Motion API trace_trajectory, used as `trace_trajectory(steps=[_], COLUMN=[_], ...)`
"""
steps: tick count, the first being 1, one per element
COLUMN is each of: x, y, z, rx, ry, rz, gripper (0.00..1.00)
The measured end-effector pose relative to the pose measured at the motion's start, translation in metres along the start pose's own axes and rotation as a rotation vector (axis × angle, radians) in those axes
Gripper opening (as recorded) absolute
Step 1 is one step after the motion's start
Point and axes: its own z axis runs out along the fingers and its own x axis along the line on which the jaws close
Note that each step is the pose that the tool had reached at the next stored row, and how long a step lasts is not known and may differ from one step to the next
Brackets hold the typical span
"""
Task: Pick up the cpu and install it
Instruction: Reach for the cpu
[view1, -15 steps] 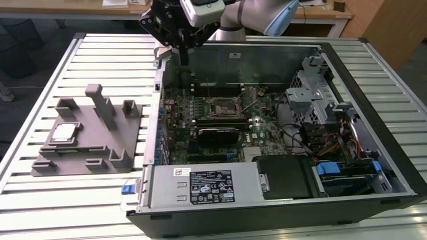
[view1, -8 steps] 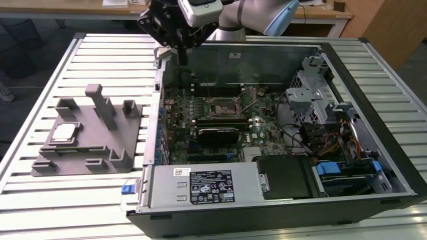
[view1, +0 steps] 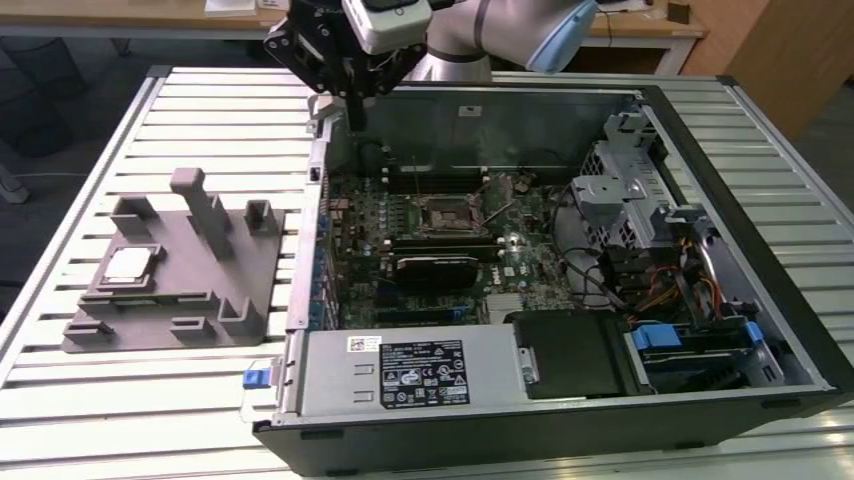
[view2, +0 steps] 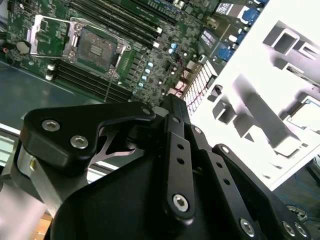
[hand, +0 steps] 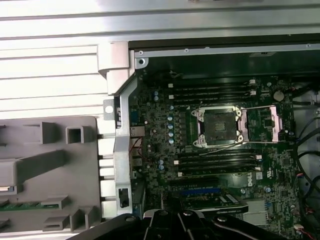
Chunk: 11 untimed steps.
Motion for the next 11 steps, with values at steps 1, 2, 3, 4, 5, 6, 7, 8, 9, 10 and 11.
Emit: trace_trajectory(steps=[1, 2, 3, 4, 5, 6, 7, 8, 9, 10, 11], x=[0.0020, 0.0047, 0.0075, 0.0105, 0.0136, 0.0166, 0.0202, 0.0239, 0.0278, 0.0320, 0.0363], y=[-0.0002, -0.0004, -0.0006, -0.0008, -0.0010, -0.0013, -0.0015, -0.0018, -0.0021, -0.0024, -0.0027], z=[0.0000, -0.0001, -0.0002, -0.0002, -0.0003, -0.0003, -0.0004, -0.0005, -0.0007, -0.0007, -0.0008], rx=[0.0000, 0.0000, 0.0000, 0.0000, 0.0000, 0.0000, 0.0000, 0.0001, 0.0001, 0.0000, 0.0000], ry=[0.0000, 0.0000, 0.0000, 0.0000, 0.0000, 0.0000, 0.0000, 0.0001, 0.0001, 0.0000, 0.0000], rz=[0.000, 0.000, 0.000, 0.000, 0.000, 0.000, 0.000, 0.000, 0.000, 0.000, 0.000], gripper=[0.11, 0.11, 0.11, 0.11, 0.11, 0.11, 0.11, 0.11, 0.11, 0.11, 0.11])
